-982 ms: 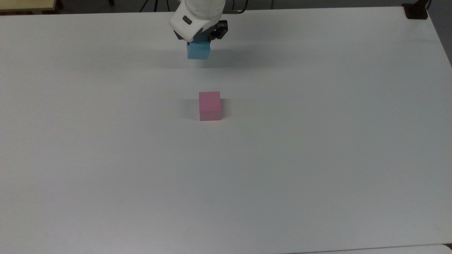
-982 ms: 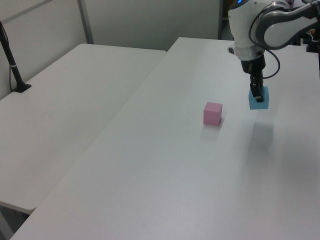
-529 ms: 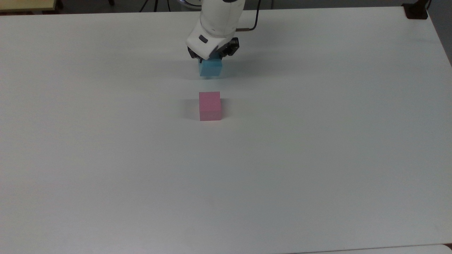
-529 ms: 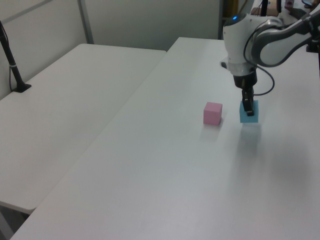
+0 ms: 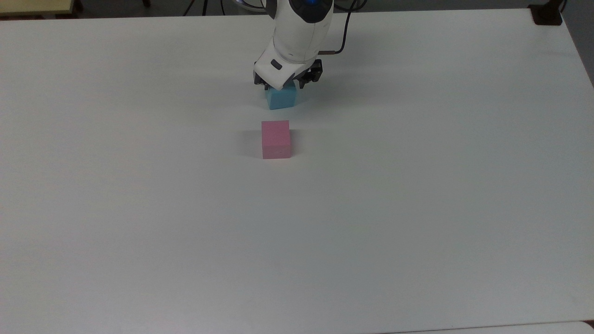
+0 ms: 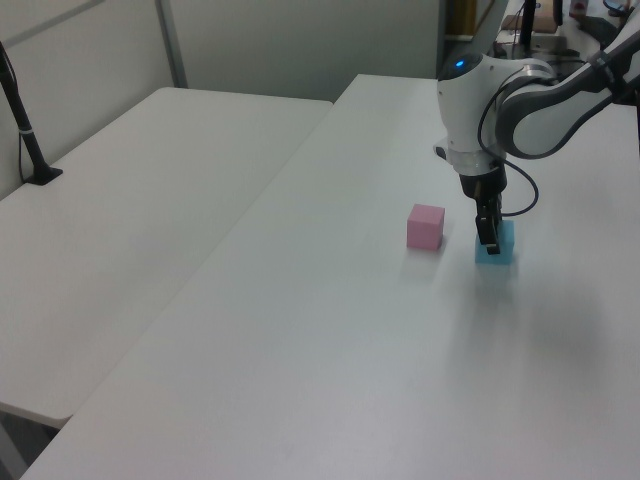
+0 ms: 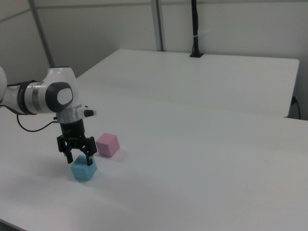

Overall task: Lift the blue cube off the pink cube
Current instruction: 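Open the gripper and raise it away from the blue cube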

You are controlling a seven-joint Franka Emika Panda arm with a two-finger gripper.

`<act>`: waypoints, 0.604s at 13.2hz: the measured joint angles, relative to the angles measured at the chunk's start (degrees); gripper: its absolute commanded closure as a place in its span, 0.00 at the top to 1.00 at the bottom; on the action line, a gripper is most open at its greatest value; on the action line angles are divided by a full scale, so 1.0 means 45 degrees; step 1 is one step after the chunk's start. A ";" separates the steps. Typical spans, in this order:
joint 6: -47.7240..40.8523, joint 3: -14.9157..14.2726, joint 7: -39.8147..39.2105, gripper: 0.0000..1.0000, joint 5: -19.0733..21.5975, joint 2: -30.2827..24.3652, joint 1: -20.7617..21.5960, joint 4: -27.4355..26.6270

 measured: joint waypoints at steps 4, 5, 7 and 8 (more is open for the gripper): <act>-0.0263 -0.0002 0.0111 1.00 0.0000 0.0002 -0.0043 0.0385; -0.0816 -0.0017 0.0175 1.00 0.0000 -0.0054 -0.0131 0.0926; -0.1955 -0.0040 0.0202 1.00 0.0118 -0.0375 -0.0577 0.2144; -0.2675 -0.0077 0.0187 1.00 0.0381 -0.0706 -0.0928 0.2868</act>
